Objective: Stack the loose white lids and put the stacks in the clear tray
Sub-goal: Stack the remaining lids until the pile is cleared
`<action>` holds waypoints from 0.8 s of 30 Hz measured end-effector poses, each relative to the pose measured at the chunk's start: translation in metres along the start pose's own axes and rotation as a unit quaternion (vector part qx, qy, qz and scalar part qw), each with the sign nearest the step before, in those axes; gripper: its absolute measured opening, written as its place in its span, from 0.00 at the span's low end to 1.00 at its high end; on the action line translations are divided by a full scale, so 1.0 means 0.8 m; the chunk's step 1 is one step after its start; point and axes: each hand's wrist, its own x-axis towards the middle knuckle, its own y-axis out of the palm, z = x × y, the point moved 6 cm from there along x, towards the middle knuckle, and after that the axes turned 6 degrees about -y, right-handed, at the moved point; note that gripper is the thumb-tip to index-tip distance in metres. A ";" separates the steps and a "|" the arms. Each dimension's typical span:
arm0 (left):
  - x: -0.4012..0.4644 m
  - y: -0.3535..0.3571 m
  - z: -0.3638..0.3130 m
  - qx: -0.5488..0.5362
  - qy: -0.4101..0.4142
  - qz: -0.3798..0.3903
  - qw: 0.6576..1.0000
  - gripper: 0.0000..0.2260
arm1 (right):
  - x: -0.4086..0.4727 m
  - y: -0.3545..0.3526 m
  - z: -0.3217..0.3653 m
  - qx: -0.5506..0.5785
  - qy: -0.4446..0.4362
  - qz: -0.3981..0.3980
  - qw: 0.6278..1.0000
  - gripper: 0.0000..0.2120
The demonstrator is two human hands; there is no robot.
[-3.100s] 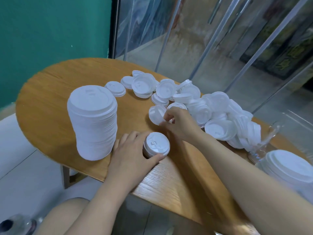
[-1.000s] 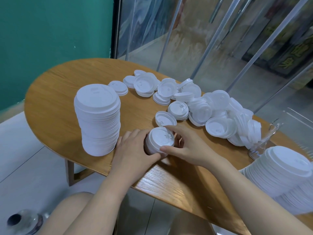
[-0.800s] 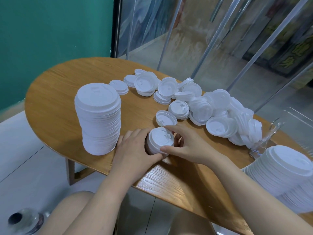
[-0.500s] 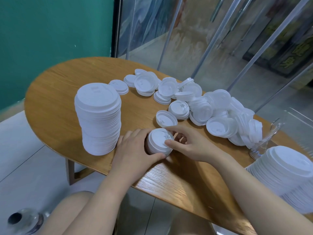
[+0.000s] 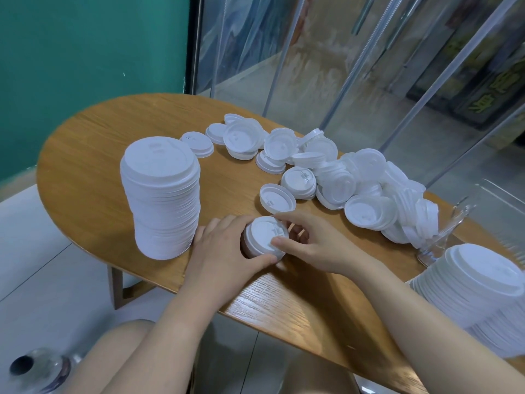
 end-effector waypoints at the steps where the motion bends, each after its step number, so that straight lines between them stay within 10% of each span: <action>1: 0.001 0.000 0.000 -0.001 0.001 0.001 1.000 0.33 | 0.001 -0.002 0.000 0.003 -0.010 -0.024 1.000 0.17; 5: 0.002 0.000 0.000 0.005 -0.002 0.000 1.000 0.33 | 0.014 -0.026 -0.023 -0.042 -0.020 -0.144 0.989 0.12; 10: 0.002 0.000 0.000 0.004 -0.003 0.001 1.000 0.33 | 0.036 -0.016 -0.041 -0.154 -0.030 -0.063 0.986 0.21; 24: 0.002 0.000 0.004 -0.005 0.001 0.006 1.000 0.33 | -0.004 -0.041 -0.032 -0.086 -0.012 -0.208 0.974 0.06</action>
